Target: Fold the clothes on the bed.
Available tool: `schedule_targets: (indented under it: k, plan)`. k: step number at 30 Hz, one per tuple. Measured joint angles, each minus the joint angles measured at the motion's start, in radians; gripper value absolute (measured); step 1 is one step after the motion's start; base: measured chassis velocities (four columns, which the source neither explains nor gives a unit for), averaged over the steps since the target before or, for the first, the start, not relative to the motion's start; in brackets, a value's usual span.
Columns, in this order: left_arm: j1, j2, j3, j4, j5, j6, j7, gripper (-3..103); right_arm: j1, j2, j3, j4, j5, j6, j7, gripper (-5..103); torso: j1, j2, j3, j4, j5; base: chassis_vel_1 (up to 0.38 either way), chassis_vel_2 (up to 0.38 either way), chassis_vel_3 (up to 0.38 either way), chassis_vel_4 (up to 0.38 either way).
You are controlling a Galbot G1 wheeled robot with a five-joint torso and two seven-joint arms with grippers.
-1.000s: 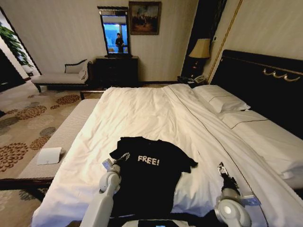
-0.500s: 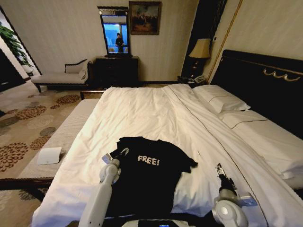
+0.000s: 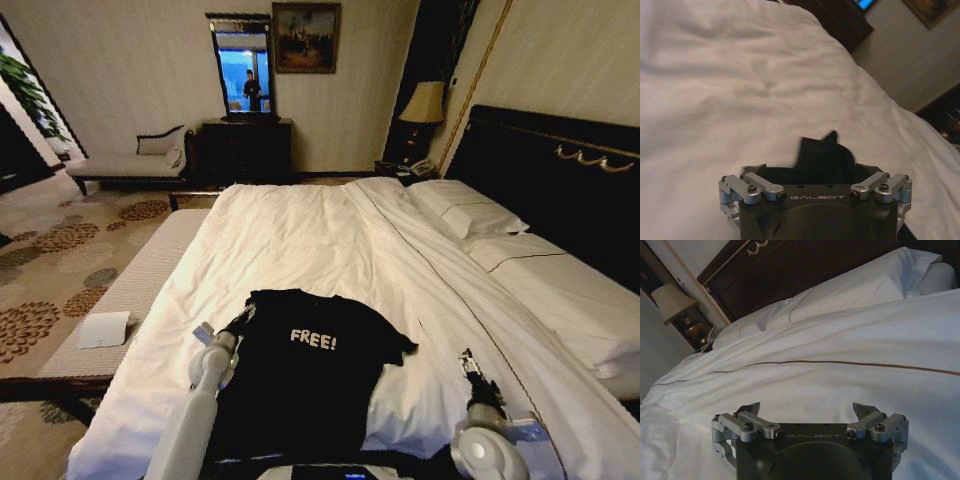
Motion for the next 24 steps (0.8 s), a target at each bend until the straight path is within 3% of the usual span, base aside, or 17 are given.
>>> schedule_targets:
  k: [8, 13, 24]
  plan:
    - [0.009, 0.019, -0.038, 0.054, -0.021, 0.013, -0.032, 100, 0.013, -0.015, 0.012, 0.004, 0.007, -0.003, 0.014, 100, 0.000, 0.000, 0.000, 0.0001, 0.0000, 0.000, 0.000, 0.000, 0.000]
    - [-0.014, -0.008, -0.028, 0.093, -0.021, 0.012, -0.031, 103, 0.019, -0.013, 0.012, -0.002, 0.006, -0.006, 0.018, 100, 0.000, 0.000, 0.000, -0.0002, -0.0001, 0.000, 0.000, 0.000, 0.000]
    - [-0.032, -0.029, -0.021, 0.110, -0.021, -0.002, -0.020, 62, 0.022, -0.007, 0.014, -0.029, -0.001, -0.006, 0.019, 100, 0.000, 0.000, 0.000, -0.0001, 0.0000, 0.000, 0.000, 0.000, 0.000]
